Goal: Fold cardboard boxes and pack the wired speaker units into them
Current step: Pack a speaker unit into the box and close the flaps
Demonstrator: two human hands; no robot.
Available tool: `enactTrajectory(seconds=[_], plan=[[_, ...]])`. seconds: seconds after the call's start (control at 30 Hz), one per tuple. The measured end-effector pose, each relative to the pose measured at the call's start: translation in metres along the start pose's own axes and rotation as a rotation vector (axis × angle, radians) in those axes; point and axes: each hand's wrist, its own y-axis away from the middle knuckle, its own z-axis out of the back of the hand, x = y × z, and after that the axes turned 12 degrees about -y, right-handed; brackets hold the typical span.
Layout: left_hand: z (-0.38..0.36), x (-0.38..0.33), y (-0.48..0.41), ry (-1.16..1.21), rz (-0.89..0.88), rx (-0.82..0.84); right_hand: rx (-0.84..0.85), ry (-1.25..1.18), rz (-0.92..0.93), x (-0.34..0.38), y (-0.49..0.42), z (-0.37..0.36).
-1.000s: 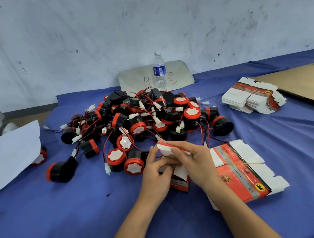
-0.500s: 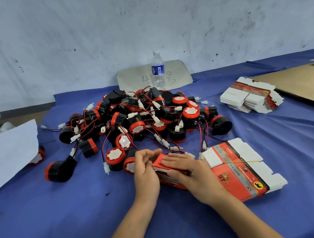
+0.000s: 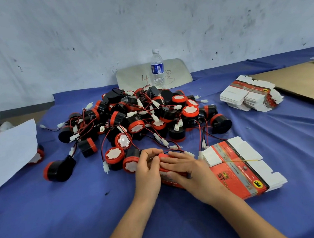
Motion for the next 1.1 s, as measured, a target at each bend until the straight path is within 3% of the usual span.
enactTrajectory(seconds=[0.27, 0.47, 0.6, 0.7, 0.8, 0.9, 0.97, 1.1], plan=[[0.002, -0.002, 0.002, -0.103, -0.072, 0.086, 0.166, 0.424, 0.022, 0.000, 0.010, 0.009], [0.005, -0.004, 0.002, -0.175, -0.076, 0.157, 0.095, 0.447, 0.054, -0.004, 0.020, 0.004], [0.004, -0.007, 0.005, -0.176, -0.078, 0.156, -0.010, 0.501, 0.209, -0.003, 0.025, -0.002], [0.008, -0.008, 0.010, -0.048, -0.141, 0.219, -0.242, 0.215, 0.244, 0.003, 0.025, 0.003], [0.006, -0.006, 0.017, -0.034, -0.221, 0.364, -0.541, -0.240, 0.059, 0.011, 0.023, 0.015], [0.001, -0.011, 0.022, -0.057, -0.297, 0.303, -0.577, -0.557, -0.081, 0.016, 0.017, 0.012], [0.000, -0.014, 0.022, -0.044, -0.336, 0.230, -0.574, -0.504, -0.068, 0.021, 0.014, 0.001], [0.000, -0.015, 0.026, -0.019, -0.347, 0.164, -0.624, -0.233, 0.127, 0.021, 0.014, -0.013]])
